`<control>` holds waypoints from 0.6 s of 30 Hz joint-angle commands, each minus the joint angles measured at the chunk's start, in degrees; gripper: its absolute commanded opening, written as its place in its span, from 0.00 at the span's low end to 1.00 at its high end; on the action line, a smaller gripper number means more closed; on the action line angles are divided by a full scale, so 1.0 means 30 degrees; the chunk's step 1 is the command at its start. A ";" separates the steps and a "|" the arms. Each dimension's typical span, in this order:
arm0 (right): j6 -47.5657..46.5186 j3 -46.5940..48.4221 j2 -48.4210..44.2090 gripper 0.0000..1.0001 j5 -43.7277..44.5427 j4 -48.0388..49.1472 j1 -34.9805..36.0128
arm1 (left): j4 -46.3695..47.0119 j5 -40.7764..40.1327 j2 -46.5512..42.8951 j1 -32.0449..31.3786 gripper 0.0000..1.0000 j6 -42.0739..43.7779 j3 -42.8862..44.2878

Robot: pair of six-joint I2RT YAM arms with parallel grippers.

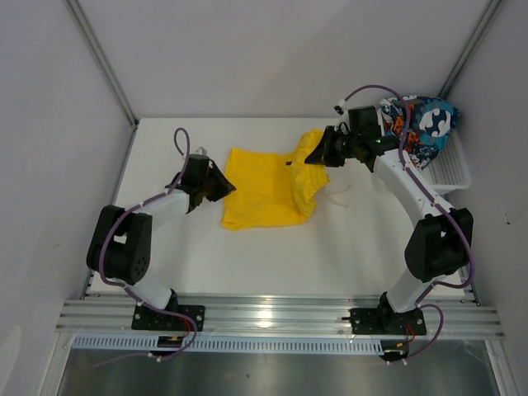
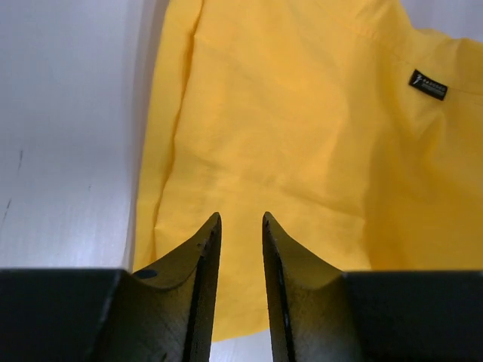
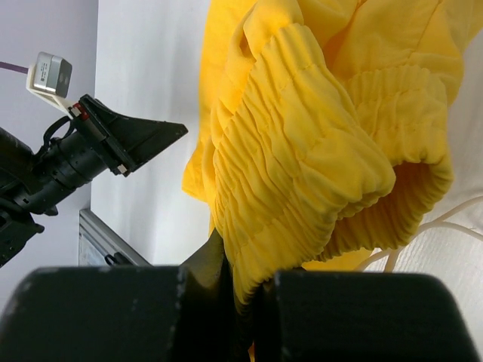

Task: Fold and stack the shorts
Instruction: Fold the shorts

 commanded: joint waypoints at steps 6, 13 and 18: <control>-0.0259 0.0744 -0.0055 0.00 -0.0683 0.0914 0.0223 | -0.0919 -0.1302 0.1460 0.0269 0.30 0.2157 0.0642; 0.0178 0.0773 0.0355 0.00 -0.0741 0.1674 0.0809 | -0.0275 -0.0657 0.3425 0.0211 0.28 0.2128 0.0732; 0.0560 0.1095 0.1173 0.00 -0.0771 0.2524 0.1657 | -0.0187 -0.0745 0.3718 0.0123 0.25 0.2274 0.0438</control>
